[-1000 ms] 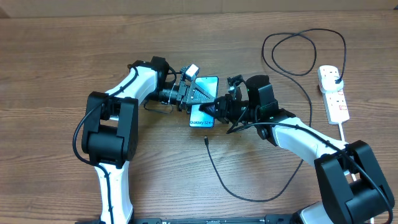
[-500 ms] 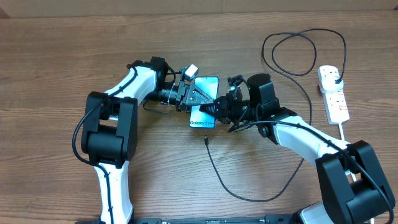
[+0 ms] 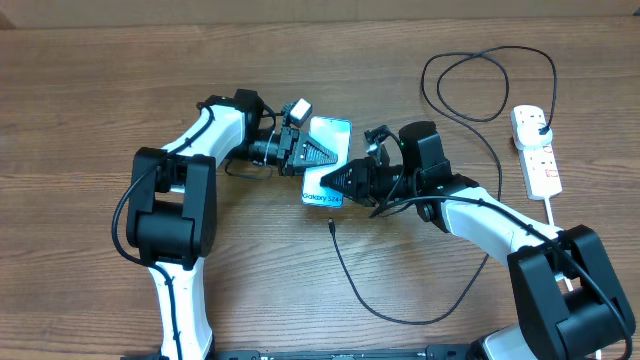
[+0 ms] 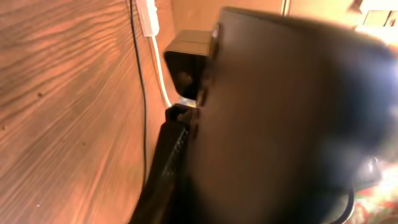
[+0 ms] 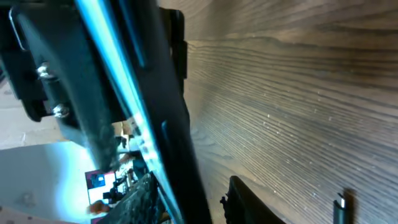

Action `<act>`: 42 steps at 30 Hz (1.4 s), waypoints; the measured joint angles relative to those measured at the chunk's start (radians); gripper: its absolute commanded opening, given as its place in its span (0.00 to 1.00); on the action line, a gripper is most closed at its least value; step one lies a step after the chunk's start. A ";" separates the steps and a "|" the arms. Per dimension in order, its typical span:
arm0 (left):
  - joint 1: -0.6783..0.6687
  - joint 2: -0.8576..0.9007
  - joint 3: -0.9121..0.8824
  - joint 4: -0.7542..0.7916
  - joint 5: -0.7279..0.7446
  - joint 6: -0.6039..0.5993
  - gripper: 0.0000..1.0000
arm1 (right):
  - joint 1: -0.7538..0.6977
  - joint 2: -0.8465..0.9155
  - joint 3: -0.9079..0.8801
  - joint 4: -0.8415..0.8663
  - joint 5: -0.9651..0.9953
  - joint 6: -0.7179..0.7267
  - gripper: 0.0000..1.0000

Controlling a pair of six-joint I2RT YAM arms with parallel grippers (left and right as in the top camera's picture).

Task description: Plug charger to phone and switch on socket

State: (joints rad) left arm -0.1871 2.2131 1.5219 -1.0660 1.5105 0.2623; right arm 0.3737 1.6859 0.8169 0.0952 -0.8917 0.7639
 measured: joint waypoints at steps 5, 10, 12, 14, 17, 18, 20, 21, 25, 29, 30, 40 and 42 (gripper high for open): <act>0.000 0.000 0.003 0.000 0.007 -0.001 0.04 | 0.000 0.000 -0.002 0.084 -0.050 -0.008 0.45; 0.000 0.000 0.003 0.000 0.001 -0.001 0.04 | 0.000 0.000 -0.004 0.130 -0.102 -0.008 0.50; 0.000 0.000 0.004 0.000 -0.019 -0.001 0.04 | 0.000 0.001 -0.006 0.130 -0.105 -0.008 0.57; 0.000 0.000 0.008 -0.001 -0.059 -0.003 0.04 | -0.001 0.005 -0.010 0.127 -0.105 -0.003 0.65; -0.002 0.000 0.019 0.000 -0.179 -0.055 0.04 | -0.007 0.014 -0.018 0.105 -0.096 -0.005 0.78; -0.003 -0.001 0.023 0.000 -0.224 -0.077 0.04 | -0.012 0.017 -0.021 0.092 -0.091 -0.007 0.80; -0.002 -0.001 0.026 0.000 -0.346 -0.136 0.04 | -0.031 0.019 -0.022 0.042 -0.068 -0.014 0.81; -0.002 -0.001 0.026 0.000 -0.418 -0.162 0.04 | -0.042 0.019 -0.022 0.023 -0.060 -0.021 0.83; 0.000 0.000 0.049 -0.039 -0.678 -0.265 0.04 | -0.065 0.018 -0.016 -0.147 0.051 -0.043 0.84; -0.008 0.000 0.157 -0.137 -0.877 -0.334 0.04 | -0.062 0.018 -0.016 -0.279 0.208 -0.053 0.89; -0.013 0.000 0.193 -0.166 -0.929 -0.349 0.04 | -0.060 0.018 -0.016 -0.293 0.246 -0.054 0.89; -0.165 0.000 0.308 -0.178 -1.357 -0.514 0.04 | -0.058 0.018 -0.016 -0.291 0.379 -0.058 0.95; -0.191 0.000 0.299 -0.156 -1.386 -0.533 0.04 | -0.058 0.018 -0.016 -0.291 0.383 -0.058 0.96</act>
State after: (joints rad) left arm -0.3782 2.2127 1.8210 -1.2217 0.1249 -0.2710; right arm 0.3157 1.7035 0.8009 -0.1955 -0.5083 0.7063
